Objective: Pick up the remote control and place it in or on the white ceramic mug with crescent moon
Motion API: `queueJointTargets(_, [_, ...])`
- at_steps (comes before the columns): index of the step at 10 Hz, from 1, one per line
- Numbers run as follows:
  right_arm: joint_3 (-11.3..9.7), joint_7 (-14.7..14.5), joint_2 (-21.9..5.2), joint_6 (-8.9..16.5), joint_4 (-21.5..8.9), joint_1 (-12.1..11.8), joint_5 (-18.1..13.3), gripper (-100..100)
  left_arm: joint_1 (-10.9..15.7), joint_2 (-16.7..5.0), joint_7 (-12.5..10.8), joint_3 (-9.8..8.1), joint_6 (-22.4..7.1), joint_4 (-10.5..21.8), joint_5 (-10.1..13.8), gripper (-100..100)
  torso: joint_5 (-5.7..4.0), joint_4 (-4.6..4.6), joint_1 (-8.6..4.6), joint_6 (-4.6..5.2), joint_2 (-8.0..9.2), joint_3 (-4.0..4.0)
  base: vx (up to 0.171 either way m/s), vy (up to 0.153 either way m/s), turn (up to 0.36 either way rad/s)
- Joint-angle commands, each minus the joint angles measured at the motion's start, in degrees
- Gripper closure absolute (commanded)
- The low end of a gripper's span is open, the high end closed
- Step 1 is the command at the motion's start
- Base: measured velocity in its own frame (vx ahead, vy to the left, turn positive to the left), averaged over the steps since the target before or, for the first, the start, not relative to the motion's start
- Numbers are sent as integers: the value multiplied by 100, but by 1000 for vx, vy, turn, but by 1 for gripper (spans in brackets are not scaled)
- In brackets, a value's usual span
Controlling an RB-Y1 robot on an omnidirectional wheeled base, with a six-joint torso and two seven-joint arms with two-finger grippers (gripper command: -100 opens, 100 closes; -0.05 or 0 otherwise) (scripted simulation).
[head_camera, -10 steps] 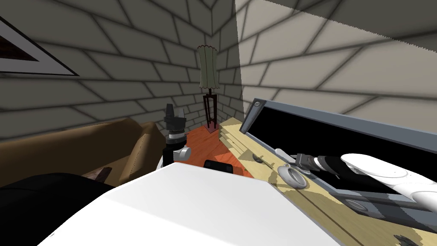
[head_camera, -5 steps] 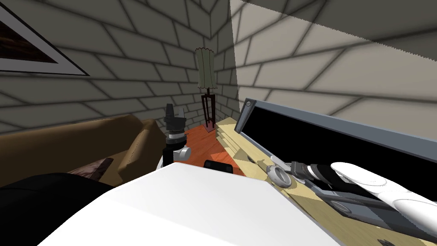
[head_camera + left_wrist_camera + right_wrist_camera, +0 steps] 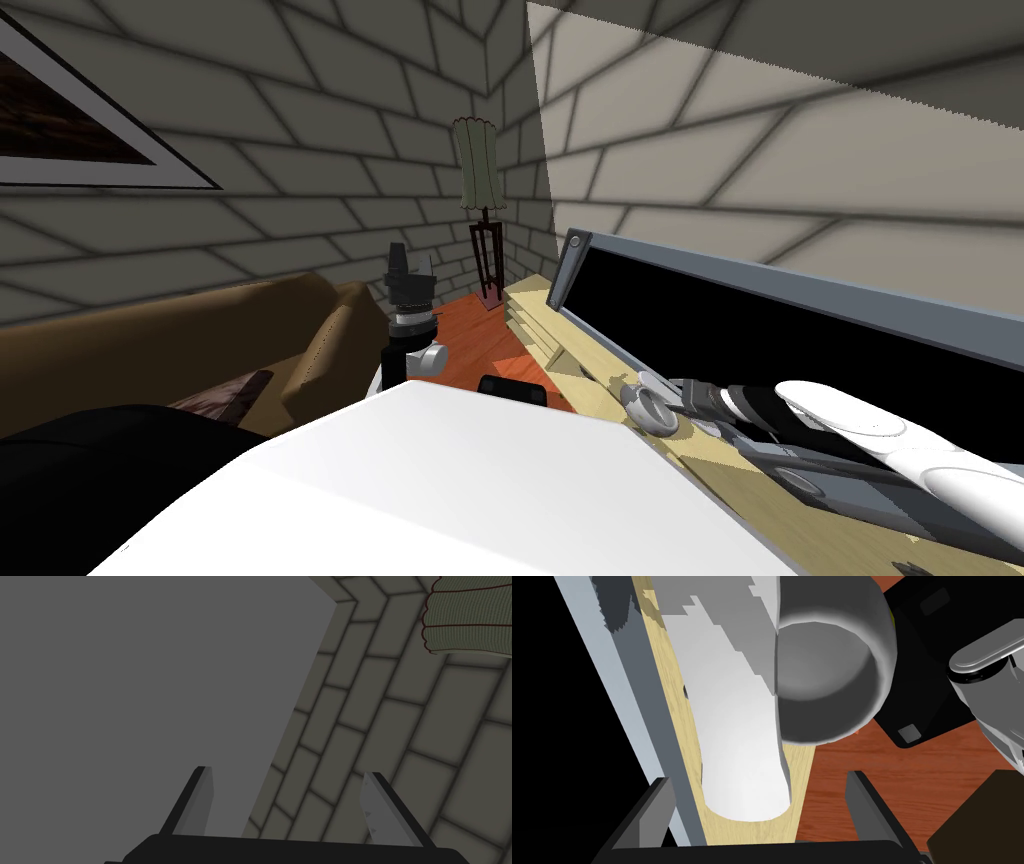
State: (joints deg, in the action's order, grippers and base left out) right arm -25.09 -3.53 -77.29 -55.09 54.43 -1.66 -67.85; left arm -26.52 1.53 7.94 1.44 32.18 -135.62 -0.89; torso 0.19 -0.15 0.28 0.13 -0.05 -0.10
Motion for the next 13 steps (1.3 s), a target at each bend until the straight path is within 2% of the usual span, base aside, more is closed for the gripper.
queueJointTargets(1, [0,0,0,0,0,0,0,-100,0,0,0,0,0,0,0,0,0,0,0,0,0,0,0,0,0])
queueJointTargets(2, [0,0,0,0,0,0,0,0,0,0,0,0,0,0,0,0,0,0,1,0,0,0,0,0,0])
queueJointTargets(3, [105,-91,-169,-191,49,-23,83,-100,0,0,0,0,0,0,0,0,0,0,1,0,0,0,44,19,-148])
queueJointTargets(8, [317,-272,-508,-574,148,-69,250,-100,-1,0,0,0,0,0,0,0,5,-4,15,1,-17,-10,53,33,-97])
queueJointTargets(9, [296,-206,-492,-495,197,-88,234,-100,0,0,0,0,0,0,0,0,3,-4,12,-1,-16,-9,16,10,-9])
queueJointTargets(10, [299,-218,-496,-520,189,-81,234,0,0,0,0,0,0,0,0,0,1,-3,7,-2,-10,-6,0,0,0])
queueJointTargets(13, [298,-217,-496,-518,190,-81,234,0,0,0,0,0,0,0,0,0,0,-1,1,-1,-2,-1,0,0,0])
